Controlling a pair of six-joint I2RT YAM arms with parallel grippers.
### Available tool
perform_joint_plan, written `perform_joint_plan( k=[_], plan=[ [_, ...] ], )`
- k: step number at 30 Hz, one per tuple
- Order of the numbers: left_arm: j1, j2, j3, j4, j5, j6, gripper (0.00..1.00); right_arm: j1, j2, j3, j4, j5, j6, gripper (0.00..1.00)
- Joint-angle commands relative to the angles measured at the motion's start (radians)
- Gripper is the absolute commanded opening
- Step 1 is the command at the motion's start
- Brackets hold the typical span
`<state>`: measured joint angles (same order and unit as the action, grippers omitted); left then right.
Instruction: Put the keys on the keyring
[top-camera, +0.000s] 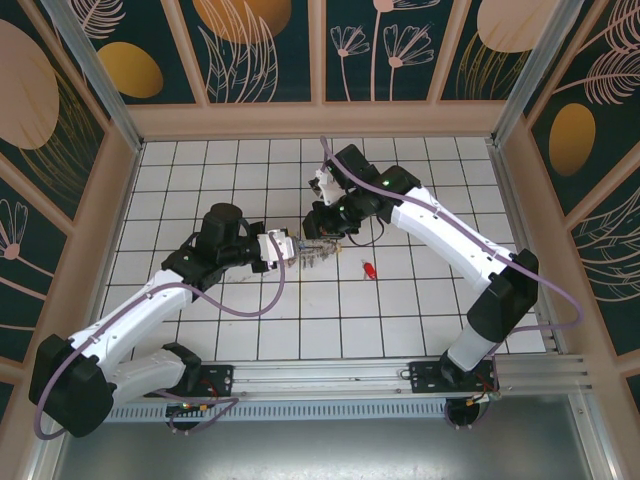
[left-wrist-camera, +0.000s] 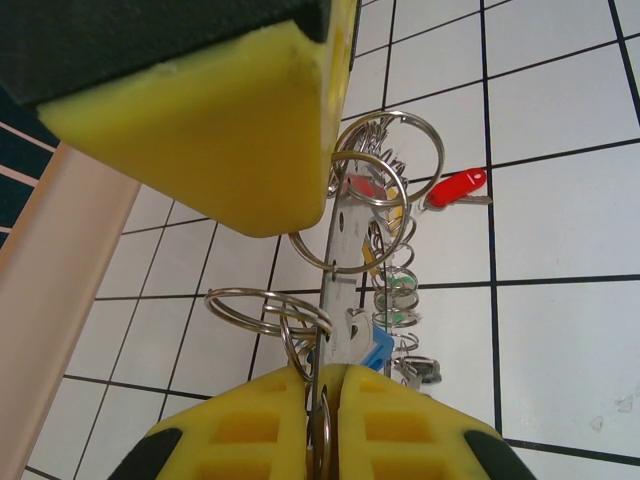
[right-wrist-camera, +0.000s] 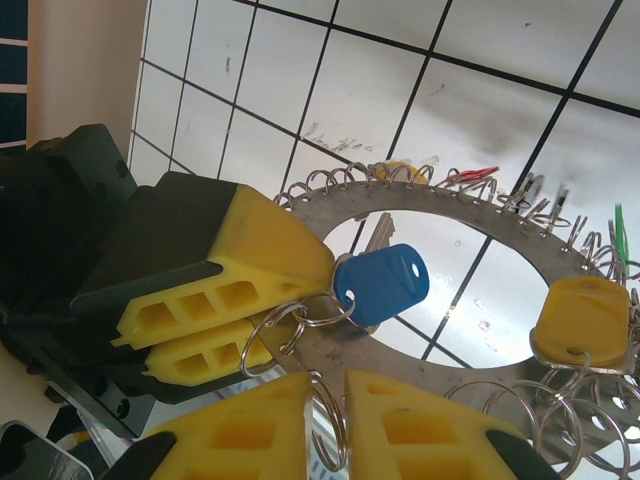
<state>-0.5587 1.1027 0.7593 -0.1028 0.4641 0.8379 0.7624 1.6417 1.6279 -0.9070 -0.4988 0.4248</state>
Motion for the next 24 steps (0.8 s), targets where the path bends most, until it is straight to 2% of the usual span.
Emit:
perform_joint_plan(
  k=[1, 10, 24],
  plan=[
    [-0.004, 0.0, 0.021, 0.022, 0.032, 0.01, 0.0, 0.014, -0.002, 0.033, -0.039, -0.017, -0.017, 0.18],
    [-0.003, 0.0, 0.021, 0.002, 0.028, 0.013, 0.0, 0.021, 0.003, 0.035, -0.02, -0.062, -0.011, 0.18],
    [-0.004, 0.008, 0.025, -0.007, 0.01, -0.001, 0.0, 0.041, 0.021, 0.036, -0.067, -0.018, -0.023, 0.22]
  ],
)
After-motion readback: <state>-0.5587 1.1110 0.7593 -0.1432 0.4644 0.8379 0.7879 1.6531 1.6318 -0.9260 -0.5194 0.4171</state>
